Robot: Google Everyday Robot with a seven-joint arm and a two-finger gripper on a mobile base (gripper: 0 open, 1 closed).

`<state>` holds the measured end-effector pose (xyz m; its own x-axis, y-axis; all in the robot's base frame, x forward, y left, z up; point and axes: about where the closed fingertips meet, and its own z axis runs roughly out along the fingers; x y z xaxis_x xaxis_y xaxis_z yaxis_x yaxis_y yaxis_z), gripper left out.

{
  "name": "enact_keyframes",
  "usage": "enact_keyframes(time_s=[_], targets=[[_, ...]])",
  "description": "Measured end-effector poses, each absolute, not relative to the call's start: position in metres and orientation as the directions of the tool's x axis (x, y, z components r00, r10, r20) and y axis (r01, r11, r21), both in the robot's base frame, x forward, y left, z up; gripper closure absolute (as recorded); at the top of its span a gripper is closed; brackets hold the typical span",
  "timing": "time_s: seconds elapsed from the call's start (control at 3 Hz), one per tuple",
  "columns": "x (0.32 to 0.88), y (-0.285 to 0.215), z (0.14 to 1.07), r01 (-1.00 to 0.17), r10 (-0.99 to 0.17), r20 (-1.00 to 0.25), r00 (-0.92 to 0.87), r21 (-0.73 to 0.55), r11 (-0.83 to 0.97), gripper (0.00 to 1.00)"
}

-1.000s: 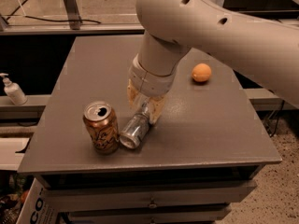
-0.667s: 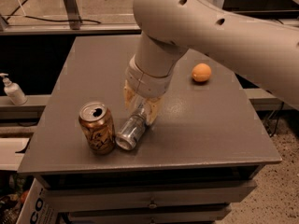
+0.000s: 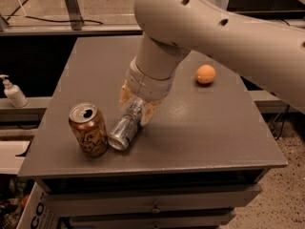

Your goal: Move redbull can near orange can

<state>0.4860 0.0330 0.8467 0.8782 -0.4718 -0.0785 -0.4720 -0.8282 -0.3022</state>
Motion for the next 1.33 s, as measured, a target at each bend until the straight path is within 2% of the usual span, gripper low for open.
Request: enact_keyframes(time_s=[0.33, 1.0, 1.33], targets=[[0.485, 0.033, 0.847, -0.473, -0.472, -0.081, 0.878, -0.302, -0.828, 0.00], [0.487, 0.029, 0.850, -0.479, -0.479, -0.082, 0.874, -0.313, -0.820, 0.00], [0.499, 0.003, 0.871, -0.516, -0.531, -0.069, 0.845, -0.369, -0.773, 0.00]])
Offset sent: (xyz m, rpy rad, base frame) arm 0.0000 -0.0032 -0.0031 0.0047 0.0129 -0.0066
